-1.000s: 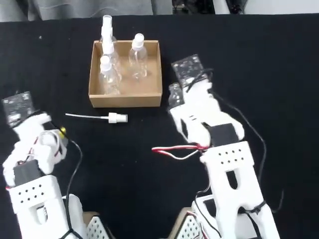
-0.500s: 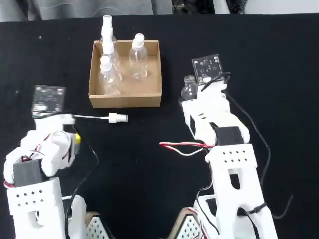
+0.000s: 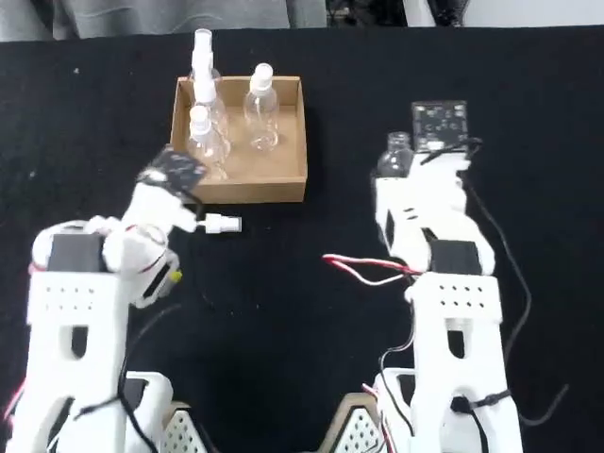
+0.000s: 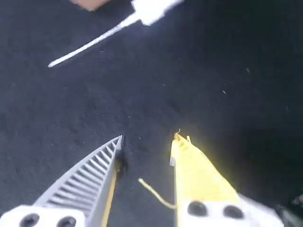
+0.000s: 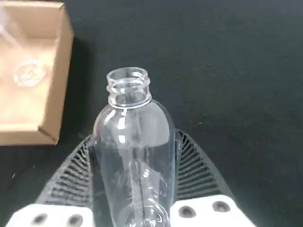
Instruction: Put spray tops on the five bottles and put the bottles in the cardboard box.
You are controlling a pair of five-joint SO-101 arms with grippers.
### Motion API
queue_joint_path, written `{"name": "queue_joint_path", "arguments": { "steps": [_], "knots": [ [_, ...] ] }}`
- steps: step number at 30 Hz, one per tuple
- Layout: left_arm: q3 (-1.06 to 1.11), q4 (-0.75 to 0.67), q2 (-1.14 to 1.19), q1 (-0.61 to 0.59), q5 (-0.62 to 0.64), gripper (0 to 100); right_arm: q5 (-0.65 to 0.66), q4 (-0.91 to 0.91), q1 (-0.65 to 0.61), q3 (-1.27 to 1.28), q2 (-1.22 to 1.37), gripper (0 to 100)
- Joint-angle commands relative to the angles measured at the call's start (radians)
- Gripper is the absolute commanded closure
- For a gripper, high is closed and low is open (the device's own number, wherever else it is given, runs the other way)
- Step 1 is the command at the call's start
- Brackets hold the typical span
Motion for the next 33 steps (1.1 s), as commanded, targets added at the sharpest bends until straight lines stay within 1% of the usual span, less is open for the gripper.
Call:
{"name": "queue_joint_path", "arguments": {
  "steps": [1, 5, 9, 19, 23, 29, 33],
  "knots": [
    [-0.101, 0.021, 0.097, 0.058, -0.097, 85, -0.011, -0.035, 0.037, -0.005, -0.035, 98.5],
    [-0.116, 0.015, 0.186, 0.085, -0.216, 84, -0.011, -0.035, 0.034, -0.005, -0.035, 98.5],
    [-0.143, 0.014, 0.262, 0.096, -0.276, 78, -0.011, -0.035, 0.034, -0.005, -0.035, 98.5],
    [-0.303, 0.014, 0.500, 0.096, -0.454, 78, -0.008, -0.035, 0.032, -0.005, -0.035, 98.5],
    [-0.390, 0.015, 0.615, 0.104, -0.479, 78, -0.005, -0.035, 0.032, -0.005, -0.035, 98.4],
    [-0.496, 0.012, 0.755, 0.157, -0.512, 78, -0.003, -0.035, 0.032, -0.005, -0.035, 98.4],
    [-0.567, 0.012, 0.839, 0.186, -0.512, 78, -0.002, -0.035, 0.032, -0.007, -0.035, 98.4]
  ]
}}
